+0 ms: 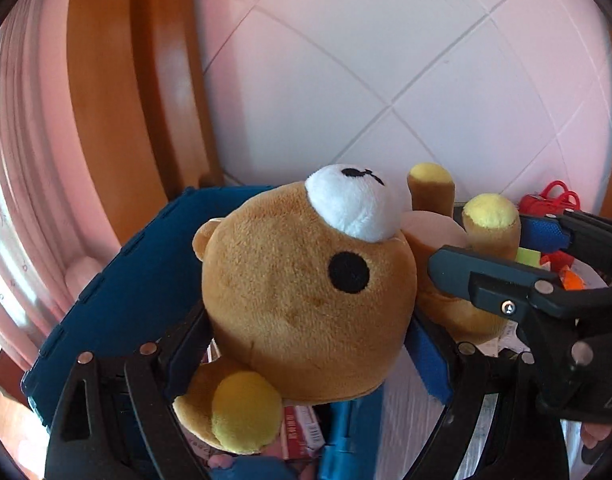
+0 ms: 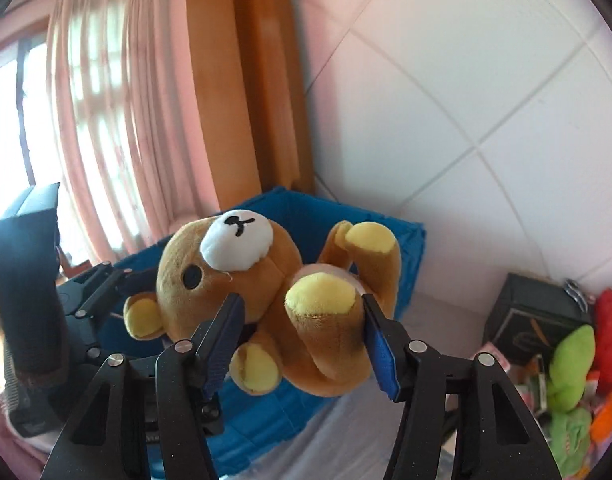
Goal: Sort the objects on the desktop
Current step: 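Carry the teddy bear with both grippers over the blue crate, then open both grippers to drop the bear, then return over the pile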
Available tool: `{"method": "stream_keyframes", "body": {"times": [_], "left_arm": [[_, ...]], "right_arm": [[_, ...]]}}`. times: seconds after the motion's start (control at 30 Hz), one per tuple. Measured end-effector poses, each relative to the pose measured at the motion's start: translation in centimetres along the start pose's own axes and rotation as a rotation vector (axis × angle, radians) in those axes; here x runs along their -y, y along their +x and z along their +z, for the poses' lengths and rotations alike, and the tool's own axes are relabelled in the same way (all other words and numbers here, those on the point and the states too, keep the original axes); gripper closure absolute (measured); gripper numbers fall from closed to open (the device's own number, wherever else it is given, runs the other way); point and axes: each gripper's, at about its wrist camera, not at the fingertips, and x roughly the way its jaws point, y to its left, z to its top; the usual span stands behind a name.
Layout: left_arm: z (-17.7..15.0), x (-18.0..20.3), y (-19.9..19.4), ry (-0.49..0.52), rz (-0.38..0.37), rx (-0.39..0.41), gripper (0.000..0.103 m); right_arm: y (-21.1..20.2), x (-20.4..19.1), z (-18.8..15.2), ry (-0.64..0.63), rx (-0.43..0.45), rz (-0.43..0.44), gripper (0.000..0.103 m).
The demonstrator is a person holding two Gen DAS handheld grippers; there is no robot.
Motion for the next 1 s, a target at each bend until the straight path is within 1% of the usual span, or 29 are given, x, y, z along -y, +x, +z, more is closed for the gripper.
{"method": "stream_keyframes", "body": {"times": [0.07, 0.13, 0.17, 0.2, 0.23, 0.27, 0.3, 0.33, 0.4, 0.47, 0.5, 0.57, 0.6, 0.67, 0.73, 0.8, 1.0], "left_arm": [[-0.1, -3.0, 2.5, -0.042, 0.051, -0.053, 0.012], [-0.5, -6.0, 4.2, -0.133, 0.019, -0.100, 0.011], [-0.8, -7.0, 5.0, -0.158, 0.024, -0.121, 0.011], [-1.0, -7.4, 5.5, -0.155, 0.055, -0.129, 0.011], [-1.3, -7.8, 6.2, -0.136, 0.102, -0.144, 0.011], [-1.5, -8.2, 6.7, -0.124, 0.135, -0.164, 0.011], [-2.0, -8.8, 6.9, -0.123, 0.137, -0.175, 0.011], [-2.3, -9.2, 7.1, -0.124, 0.125, -0.184, 0.011], [-2.7, -9.7, 7.3, -0.130, 0.107, -0.187, 0.011], [-2.4, -9.3, 7.2, -0.133, 0.095, -0.189, 0.011], [-2.5, -9.3, 7.0, -0.133, 0.088, -0.188, 0.011], [-2.1, -8.5, 6.1, -0.124, 0.082, -0.172, 0.011], [-2.1, -8.2, 5.7, -0.118, 0.084, -0.163, 0.011], [-2.7, -7.6, 4.4, -0.100, 0.096, -0.137, 0.011], [-2.9, -7.2, 2.8, -0.096, 0.093, -0.106, 0.011], [-3.1, -6.7, 1.4, -0.099, 0.077, -0.077, 0.011], [-3.3, -3.8, -2.3, -0.070, 0.070, 0.015, 0.011]], "right_arm": [[3.2, -1.0, 0.9, 0.012, -0.047, -0.003, 0.045], [5.9, -1.8, 1.3, 0.027, -0.081, -0.012, 0.045], [6.9, -2.2, 1.4, 0.027, -0.094, -0.016, 0.045], [7.9, -2.7, 1.4, 0.023, -0.111, -0.022, 0.043], [8.4, -3.5, 1.2, 0.015, -0.128, -0.034, 0.041], [9.1, -3.9, 1.1, 0.001, -0.146, -0.057, 0.041], [10.1, -4.5, 0.9, -0.026, -0.166, -0.092, 0.041], [10.5, -5.2, 0.7, -0.041, -0.178, -0.109, 0.040], [11.1, -5.4, 0.2, -0.032, -0.194, -0.118, 0.040], [11.4, -5.3, -0.2, -0.022, -0.208, -0.130, 0.040], [11.4, -5.2, -0.3, -0.020, -0.209, -0.138, 0.040], [11.2, -5.0, -0.9, -0.020, -0.203, -0.145, 0.034], [11.1, -5.1, -0.9, -0.020, -0.196, -0.150, 0.029], [10.4, -5.4, -0.9, -0.026, -0.179, -0.157, 0.022], [9.9, -6.0, -0.7, -0.028, -0.159, -0.158, 0.008], [8.6, -5.9, -0.7, -0.032, -0.132, -0.166, 0.002], [3.6, -5.5, -0.9, -0.023, -0.047, -0.170, 0.000]]}}
